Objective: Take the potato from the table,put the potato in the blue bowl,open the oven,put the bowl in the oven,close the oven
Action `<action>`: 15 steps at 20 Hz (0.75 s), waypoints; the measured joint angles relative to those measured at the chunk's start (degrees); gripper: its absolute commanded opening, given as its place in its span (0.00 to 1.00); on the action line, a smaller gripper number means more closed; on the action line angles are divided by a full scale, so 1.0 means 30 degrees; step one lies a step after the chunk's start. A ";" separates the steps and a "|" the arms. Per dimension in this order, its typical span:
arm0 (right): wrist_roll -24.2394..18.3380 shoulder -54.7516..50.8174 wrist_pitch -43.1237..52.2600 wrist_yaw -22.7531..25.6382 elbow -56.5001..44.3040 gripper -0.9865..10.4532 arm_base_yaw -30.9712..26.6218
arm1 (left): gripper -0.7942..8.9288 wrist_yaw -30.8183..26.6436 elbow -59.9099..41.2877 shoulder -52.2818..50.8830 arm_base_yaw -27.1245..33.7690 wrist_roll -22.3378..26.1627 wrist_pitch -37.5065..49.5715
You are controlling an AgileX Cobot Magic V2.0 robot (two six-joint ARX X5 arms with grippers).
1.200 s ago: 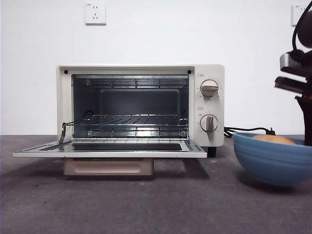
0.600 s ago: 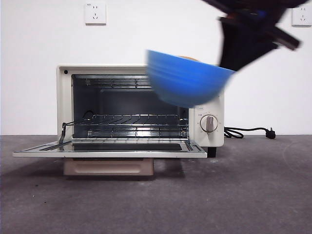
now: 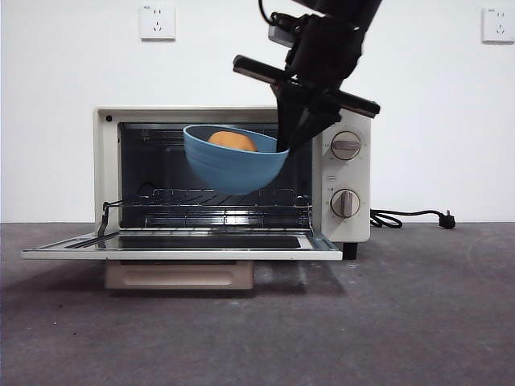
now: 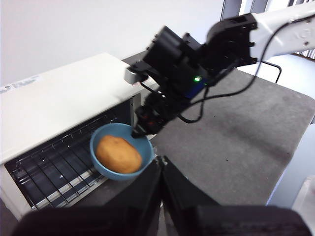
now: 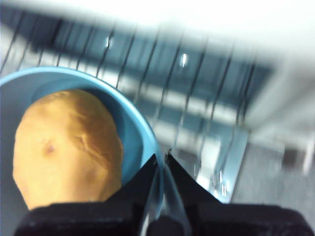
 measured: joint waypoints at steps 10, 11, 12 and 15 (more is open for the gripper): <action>0.1727 0.1508 0.1654 0.1195 0.0823 0.07 -0.0517 | 0.07 0.0029 0.0000 0.0000 0.0000 0.0051 -0.0466; 0.1865 0.1508 0.1719 0.1231 0.0823 0.07 -0.0583 | 0.07 0.0036 0.0000 0.0000 0.0000 0.0051 -0.0481; 0.1945 0.1515 0.1690 0.1282 0.0823 0.07 -0.0612 | 0.07 0.0036 0.0000 0.0000 0.0000 0.0058 -0.0510; 0.2091 0.1545 0.1501 0.1683 0.0823 0.07 -0.0663 | 0.07 0.0044 0.0000 -0.0007 0.0000 0.0219 -0.0612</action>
